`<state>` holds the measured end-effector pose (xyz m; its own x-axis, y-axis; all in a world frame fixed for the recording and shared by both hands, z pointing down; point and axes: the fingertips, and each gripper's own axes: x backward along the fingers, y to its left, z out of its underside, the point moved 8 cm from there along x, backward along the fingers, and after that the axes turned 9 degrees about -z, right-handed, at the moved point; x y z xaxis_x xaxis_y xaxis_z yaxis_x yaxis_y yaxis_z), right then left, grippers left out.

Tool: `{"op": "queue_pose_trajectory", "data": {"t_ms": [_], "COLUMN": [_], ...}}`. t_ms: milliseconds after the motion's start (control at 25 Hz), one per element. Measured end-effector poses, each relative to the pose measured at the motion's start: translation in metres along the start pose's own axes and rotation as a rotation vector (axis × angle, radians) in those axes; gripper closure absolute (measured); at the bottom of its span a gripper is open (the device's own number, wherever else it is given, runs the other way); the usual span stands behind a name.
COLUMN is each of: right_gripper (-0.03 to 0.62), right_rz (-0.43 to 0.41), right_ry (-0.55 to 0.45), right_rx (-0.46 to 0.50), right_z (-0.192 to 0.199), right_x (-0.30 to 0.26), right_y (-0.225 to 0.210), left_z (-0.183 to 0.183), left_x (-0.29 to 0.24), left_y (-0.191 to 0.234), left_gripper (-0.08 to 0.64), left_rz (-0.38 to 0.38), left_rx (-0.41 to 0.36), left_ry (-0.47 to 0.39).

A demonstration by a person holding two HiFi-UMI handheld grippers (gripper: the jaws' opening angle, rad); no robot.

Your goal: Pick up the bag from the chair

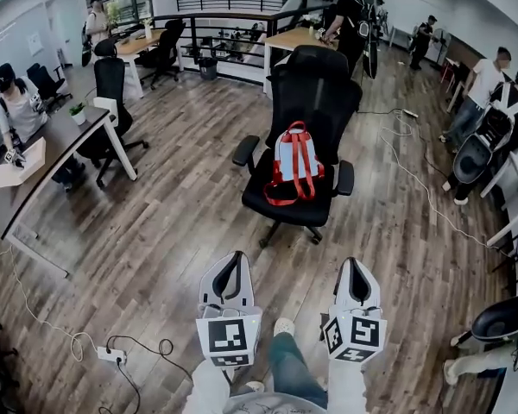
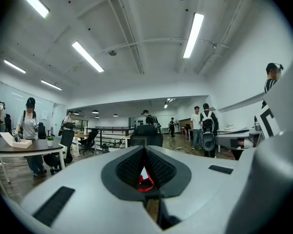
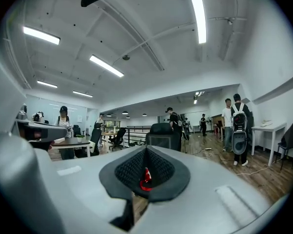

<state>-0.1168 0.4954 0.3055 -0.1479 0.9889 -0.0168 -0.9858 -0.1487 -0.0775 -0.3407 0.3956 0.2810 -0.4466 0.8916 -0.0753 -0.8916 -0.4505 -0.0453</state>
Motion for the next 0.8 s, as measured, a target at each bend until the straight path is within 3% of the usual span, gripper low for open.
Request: {"op": "queue_pose_trajectory", "data": {"t_ms": [400,800], "right_gripper": [0.581,0.581], "right_rz": [-0.075,-0.106], "right_ry": [-0.025,0.009], "right_rx": [0.011,-0.018], "right_z": [-0.029,-0.018], "right_x": [-0.151,-0.239], "right_y": [-0.089,-0.137], "left_z": [-0.027,-0.028], "left_x": [-0.153,-0.250], "left_y": [-0.035,-0.052], "left_gripper": [0.554,0.554], "left_rz": [-0.065,-0.092], "left_rx": [0.023,0.014], "left_ry": [-0.027,0.003]}}
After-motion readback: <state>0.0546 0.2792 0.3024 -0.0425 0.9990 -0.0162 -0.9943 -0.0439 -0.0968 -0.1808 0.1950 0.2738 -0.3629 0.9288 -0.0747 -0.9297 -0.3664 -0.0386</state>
